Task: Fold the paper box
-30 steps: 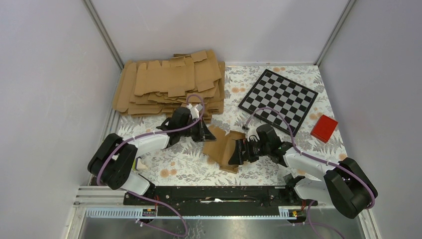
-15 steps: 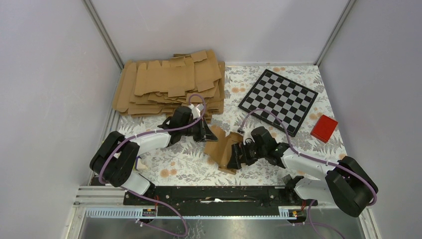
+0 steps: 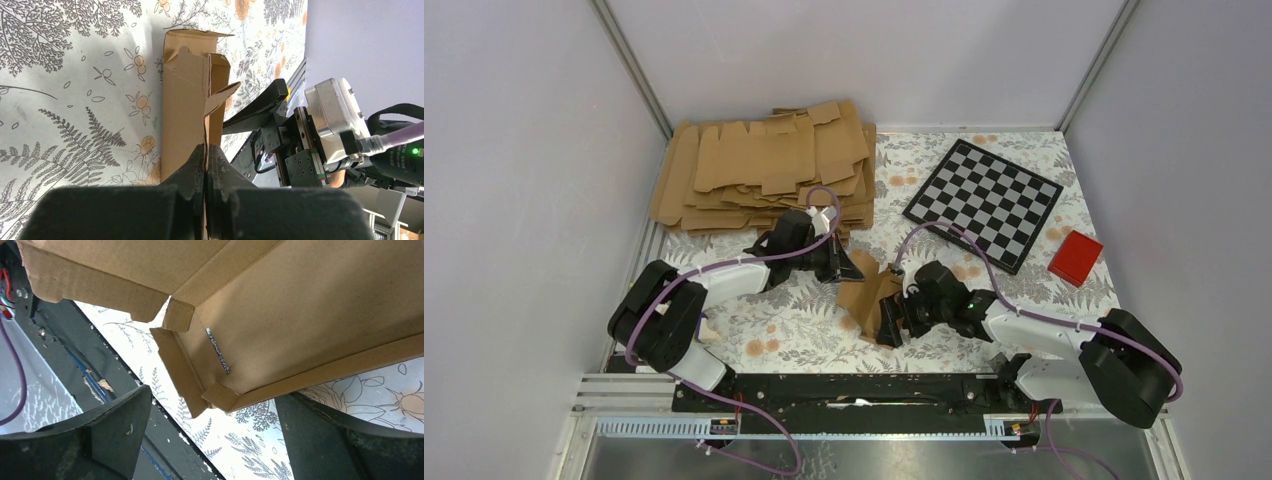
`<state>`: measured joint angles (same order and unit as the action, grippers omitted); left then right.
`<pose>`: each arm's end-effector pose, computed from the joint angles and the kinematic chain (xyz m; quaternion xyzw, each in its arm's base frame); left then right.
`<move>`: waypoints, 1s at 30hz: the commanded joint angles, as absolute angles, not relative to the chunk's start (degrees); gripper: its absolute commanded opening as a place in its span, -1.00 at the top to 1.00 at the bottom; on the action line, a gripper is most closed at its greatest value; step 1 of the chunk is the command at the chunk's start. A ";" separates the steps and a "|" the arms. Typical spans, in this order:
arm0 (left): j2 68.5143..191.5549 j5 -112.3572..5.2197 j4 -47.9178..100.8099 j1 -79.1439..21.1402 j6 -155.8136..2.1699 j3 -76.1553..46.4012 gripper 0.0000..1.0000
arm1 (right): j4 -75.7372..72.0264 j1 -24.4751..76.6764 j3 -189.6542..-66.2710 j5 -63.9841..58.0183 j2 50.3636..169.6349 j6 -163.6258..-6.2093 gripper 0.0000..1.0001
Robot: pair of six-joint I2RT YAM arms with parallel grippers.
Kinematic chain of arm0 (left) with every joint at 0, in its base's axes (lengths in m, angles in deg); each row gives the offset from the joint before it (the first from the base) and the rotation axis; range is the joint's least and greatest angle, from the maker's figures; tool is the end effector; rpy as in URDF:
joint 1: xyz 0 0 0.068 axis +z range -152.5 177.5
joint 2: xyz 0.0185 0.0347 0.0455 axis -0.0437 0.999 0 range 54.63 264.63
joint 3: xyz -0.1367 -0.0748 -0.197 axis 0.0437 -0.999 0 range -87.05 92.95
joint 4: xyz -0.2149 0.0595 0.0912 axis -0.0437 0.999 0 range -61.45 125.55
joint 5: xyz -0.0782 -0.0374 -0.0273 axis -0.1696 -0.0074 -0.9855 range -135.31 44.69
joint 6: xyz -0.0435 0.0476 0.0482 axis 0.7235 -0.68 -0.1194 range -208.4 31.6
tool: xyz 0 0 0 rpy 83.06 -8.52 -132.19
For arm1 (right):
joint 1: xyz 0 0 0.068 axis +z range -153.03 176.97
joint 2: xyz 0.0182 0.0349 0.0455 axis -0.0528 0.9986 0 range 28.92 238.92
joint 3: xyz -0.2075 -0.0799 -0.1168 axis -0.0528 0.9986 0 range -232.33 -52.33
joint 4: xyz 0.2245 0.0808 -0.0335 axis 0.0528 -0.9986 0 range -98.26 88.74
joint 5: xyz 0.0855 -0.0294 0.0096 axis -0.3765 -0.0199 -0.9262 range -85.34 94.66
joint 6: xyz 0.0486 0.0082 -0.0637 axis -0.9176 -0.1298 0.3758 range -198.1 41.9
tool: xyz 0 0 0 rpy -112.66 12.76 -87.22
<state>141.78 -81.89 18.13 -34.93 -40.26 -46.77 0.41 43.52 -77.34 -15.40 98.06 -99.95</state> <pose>0.2382 -0.2005 0.1559 0.0242 0.8591 -0.4902 0.1451 0.1468 0.1897 0.1329 -0.2613 0.8653 0.3549 0.2387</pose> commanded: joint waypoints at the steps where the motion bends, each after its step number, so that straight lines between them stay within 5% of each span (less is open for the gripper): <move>1: 142.55 -83.49 13.70 -35.29 -39.35 -43.82 1.00 | 1.03 46.18 -80.07 -10.99 99.27 -98.82 -0.99; 16: 142.57 -83.65 14.31 -35.29 -40.50 -44.06 1.00 | -0.45 50.59 -81.97 -1.94 102.88 -98.34 -0.99; 30: 142.68 -83.64 14.71 -35.32 -40.85 -44.42 1.00 | 5.24 50.59 -79.38 -0.29 102.62 -106.22 -0.39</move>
<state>142.24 -82.10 17.87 -34.91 -40.22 -46.49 1.42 50.16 -79.75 -0.93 101.93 -103.14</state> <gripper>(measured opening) 0.017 0.726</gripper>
